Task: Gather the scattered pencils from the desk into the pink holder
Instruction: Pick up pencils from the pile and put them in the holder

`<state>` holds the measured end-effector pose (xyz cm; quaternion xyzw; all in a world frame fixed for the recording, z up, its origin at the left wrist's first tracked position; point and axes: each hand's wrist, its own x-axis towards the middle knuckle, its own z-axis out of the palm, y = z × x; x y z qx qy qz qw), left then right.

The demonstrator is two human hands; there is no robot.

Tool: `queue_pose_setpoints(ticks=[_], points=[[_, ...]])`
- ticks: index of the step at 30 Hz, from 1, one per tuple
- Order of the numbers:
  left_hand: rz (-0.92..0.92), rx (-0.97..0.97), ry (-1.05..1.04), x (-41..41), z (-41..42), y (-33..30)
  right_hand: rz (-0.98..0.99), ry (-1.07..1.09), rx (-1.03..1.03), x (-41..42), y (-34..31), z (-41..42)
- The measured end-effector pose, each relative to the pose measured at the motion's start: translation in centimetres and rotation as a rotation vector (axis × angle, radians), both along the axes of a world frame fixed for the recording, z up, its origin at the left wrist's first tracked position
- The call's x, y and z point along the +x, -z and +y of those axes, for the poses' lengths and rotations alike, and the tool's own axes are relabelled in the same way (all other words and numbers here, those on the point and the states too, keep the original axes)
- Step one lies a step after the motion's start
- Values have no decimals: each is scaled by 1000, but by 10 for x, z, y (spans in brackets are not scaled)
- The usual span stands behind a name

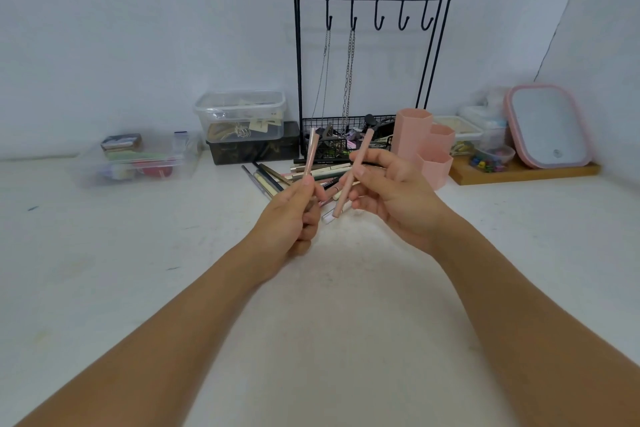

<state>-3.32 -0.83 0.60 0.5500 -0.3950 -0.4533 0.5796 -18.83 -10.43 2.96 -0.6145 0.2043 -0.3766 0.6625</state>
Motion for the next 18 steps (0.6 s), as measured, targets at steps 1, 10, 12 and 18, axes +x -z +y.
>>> queue_pose_setpoints(ticks=[1,10,12,18], points=[[-19,9,13,0,0,0,-19,-15,23,1,-1,2],[-116,-74,184,0,3,3,-2,-70,102,9,0,12],[-130,-84,208,2,2,6,8,-37,103,10,1,10],[-196,-47,191,2,-1,8,150,-4,-54,7,6,8]])
